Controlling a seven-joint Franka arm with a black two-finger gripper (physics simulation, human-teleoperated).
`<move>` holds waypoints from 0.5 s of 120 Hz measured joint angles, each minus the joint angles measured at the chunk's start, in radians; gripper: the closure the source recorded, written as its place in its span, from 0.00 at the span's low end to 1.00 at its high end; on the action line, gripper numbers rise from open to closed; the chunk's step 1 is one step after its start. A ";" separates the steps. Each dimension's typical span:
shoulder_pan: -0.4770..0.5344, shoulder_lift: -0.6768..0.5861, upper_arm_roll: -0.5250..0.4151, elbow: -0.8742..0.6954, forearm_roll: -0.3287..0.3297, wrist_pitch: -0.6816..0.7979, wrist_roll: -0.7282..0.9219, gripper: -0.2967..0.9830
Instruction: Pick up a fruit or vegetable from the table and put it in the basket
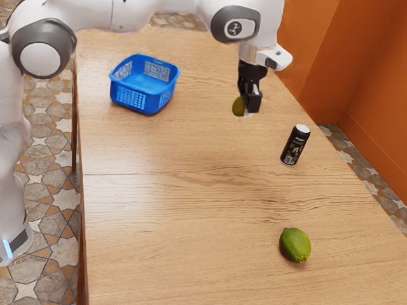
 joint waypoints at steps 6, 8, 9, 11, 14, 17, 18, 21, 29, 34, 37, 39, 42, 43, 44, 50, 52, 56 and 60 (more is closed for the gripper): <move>-0.017 -0.066 0.099 -0.026 0.037 -0.043 0.011 0.54; -0.017 -0.079 0.130 -0.031 0.046 -0.056 0.016 0.54; -0.017 -0.086 0.147 -0.033 0.050 -0.063 0.019 0.55; -0.019 -0.099 0.180 -0.039 0.059 -0.074 0.024 0.55; -0.014 -0.116 0.223 -0.048 0.072 -0.090 0.032 0.55; 0.002 -0.128 0.258 -0.055 0.083 -0.104 0.040 0.55; 0.009 -0.131 0.269 -0.056 0.087 -0.108 0.043 0.55; 0.029 -0.138 0.302 -0.060 0.096 -0.119 0.053 0.55; 0.069 -0.146 0.382 -0.080 0.112 -0.141 0.078 0.54; 0.084 -0.148 0.419 -0.107 0.119 -0.146 0.093 0.54; 0.087 -0.149 0.439 -0.126 0.121 -0.146 0.102 0.54; 0.086 -0.149 0.450 -0.137 0.123 -0.145 0.107 0.55; 0.083 -0.149 0.465 -0.150 0.125 -0.145 0.115 0.55; 0.079 -0.150 0.472 -0.157 0.125 -0.144 0.118 0.54; 0.077 -0.150 0.478 -0.162 0.126 -0.144 0.121 0.55; 0.071 -0.150 0.504 -0.202 0.125 -0.134 0.136 0.55; 0.074 -0.149 0.511 -0.212 0.125 -0.130 0.142 0.55; 0.087 -0.147 0.521 -0.229 0.122 -0.123 0.152 0.55; 0.107 -0.144 0.526 -0.245 0.120 -0.116 0.161 0.55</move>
